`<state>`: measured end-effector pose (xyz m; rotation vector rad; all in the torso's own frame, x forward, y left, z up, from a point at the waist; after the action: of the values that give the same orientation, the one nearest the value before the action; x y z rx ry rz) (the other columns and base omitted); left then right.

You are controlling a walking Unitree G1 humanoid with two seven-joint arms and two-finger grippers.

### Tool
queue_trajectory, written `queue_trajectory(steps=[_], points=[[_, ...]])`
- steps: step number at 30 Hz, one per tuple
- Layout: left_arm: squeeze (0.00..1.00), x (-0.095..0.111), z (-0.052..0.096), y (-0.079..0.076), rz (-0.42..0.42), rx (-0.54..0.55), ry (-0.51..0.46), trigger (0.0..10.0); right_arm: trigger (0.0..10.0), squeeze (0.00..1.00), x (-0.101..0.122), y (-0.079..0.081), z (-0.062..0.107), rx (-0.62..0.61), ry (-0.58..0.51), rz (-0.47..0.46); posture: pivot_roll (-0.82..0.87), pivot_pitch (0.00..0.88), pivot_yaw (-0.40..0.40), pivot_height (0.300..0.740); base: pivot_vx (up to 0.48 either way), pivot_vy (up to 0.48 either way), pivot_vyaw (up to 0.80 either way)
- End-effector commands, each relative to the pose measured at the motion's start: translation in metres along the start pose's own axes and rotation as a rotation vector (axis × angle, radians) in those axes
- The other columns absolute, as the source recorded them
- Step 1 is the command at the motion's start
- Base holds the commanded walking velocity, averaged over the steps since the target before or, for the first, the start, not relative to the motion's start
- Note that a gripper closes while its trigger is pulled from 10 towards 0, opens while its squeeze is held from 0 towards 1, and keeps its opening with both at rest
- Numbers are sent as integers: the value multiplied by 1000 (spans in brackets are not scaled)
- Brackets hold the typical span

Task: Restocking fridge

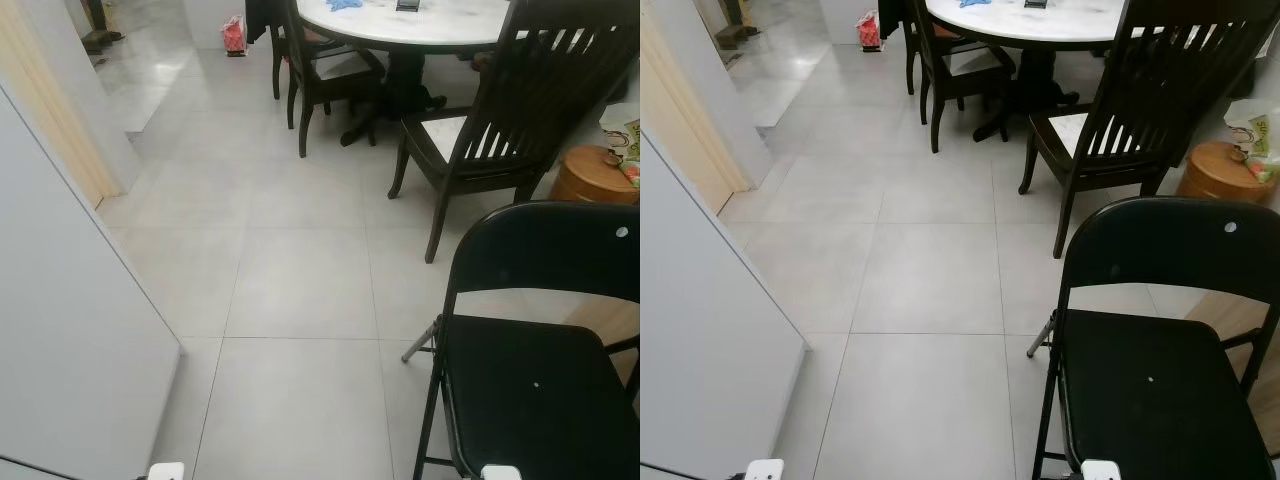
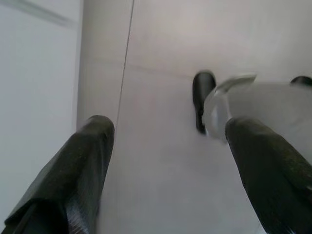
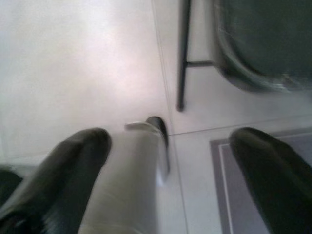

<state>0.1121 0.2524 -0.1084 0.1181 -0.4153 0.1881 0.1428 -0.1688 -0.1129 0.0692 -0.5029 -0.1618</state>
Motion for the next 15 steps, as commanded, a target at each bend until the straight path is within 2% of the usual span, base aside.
queue_trajectory(steps=[1, 11, 15], points=[[0, -16, 2, 0, 24, -8, 59, 10000, 10000, 0, -16, 6, 1, 25, 64, -14, -44, 63, 29, 740, 0, 0, 0], [0, -15, 2, 2, 35, -10, 53, 10000, 10000, 0, -15, 8, 1, 22, 58, -23, -46, 64, 30, 740, 0, 0, 0], [0, -14, 2, 1, 28, -19, 52, 10000, 10000, 0, -13, 7, 1, 8, 54, 19, -53, 65, 33, 740, 0, 0, 0]])
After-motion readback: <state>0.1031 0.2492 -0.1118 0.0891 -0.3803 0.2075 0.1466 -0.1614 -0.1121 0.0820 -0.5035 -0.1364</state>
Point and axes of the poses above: a point about 5 cm out from each wrist's last joint towards the gripper, its own z axis pointing back from the gripper into the wrist, its own x axis along the axis of the wrist's last joint, y = z × x, the point moved 1 cm from there along -z, pointing out of the wrist towards the gripper, and after that the axes turned 1 degree about z, right-handed, at the moved point
